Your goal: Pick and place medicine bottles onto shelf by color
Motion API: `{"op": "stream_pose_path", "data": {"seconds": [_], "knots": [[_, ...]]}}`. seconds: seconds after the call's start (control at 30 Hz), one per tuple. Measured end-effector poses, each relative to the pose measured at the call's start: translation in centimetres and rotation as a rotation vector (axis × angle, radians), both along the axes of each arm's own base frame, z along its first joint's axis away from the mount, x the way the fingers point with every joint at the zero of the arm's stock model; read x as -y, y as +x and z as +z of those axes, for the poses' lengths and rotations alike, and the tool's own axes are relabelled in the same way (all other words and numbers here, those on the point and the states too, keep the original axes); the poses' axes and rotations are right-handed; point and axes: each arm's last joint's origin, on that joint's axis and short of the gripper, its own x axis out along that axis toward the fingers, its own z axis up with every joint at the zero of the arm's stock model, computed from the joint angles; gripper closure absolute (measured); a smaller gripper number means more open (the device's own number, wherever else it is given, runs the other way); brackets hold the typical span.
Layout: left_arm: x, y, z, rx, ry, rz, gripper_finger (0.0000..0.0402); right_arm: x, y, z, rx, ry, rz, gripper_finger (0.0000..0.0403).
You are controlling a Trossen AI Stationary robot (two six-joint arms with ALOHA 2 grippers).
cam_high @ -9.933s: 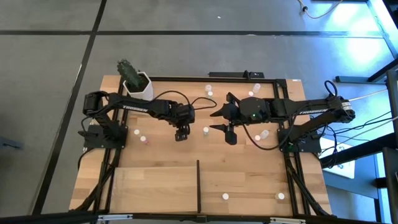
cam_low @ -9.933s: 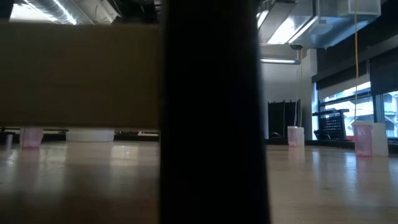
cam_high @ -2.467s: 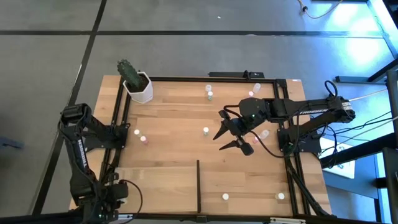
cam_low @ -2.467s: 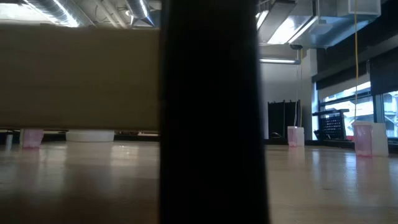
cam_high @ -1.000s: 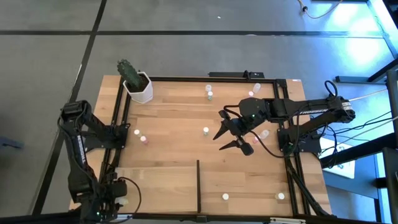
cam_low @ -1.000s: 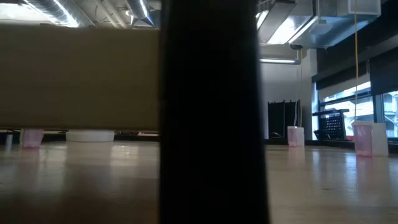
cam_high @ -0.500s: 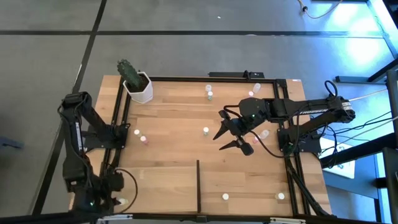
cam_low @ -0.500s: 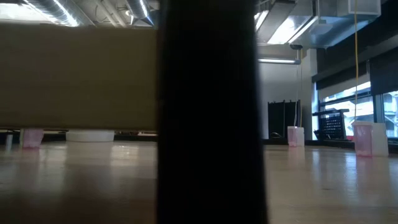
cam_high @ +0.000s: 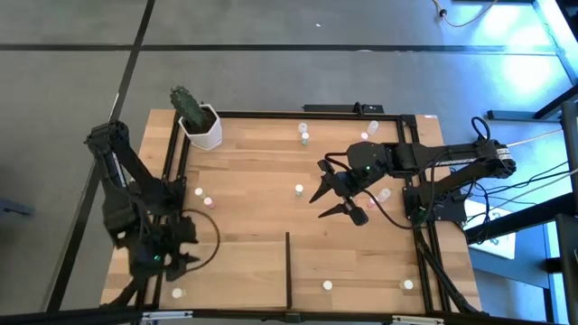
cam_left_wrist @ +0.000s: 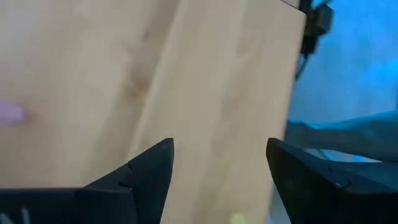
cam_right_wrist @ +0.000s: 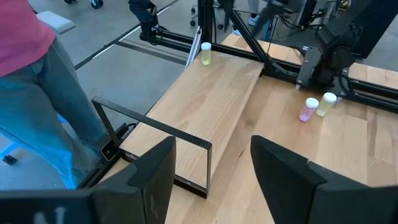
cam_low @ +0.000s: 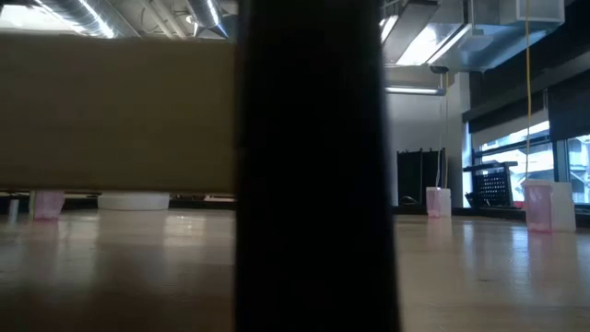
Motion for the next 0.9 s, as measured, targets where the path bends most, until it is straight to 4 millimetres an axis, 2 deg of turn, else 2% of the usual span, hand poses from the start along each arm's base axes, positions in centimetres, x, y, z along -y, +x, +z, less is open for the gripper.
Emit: {"op": "stream_pose_path", "data": {"seconds": [0.27,0.43,0.7,0.9], "knots": [[-4.2,2.6,1.3,0.045,0.047,0.093,0.0152,0.0,0.0,0.0,0.000,0.000,0.000,0.0192],[-6.1,3.7,1.5,0.054,0.053,0.189,0.0152,0.0,0.0,0.0,0.000,0.000,0.000,0.0192],[-7.4,4.7,1.5,0.054,0.048,0.277,0.0152,0.0,0.1,0.1,-0.014,0.046,-0.024,0.0192],[-7.8,5.0,1.5,0.055,0.095,0.244,0.0152,0.0,0.1,0.2,-0.055,0.133,-0.095,0.0192]]}}
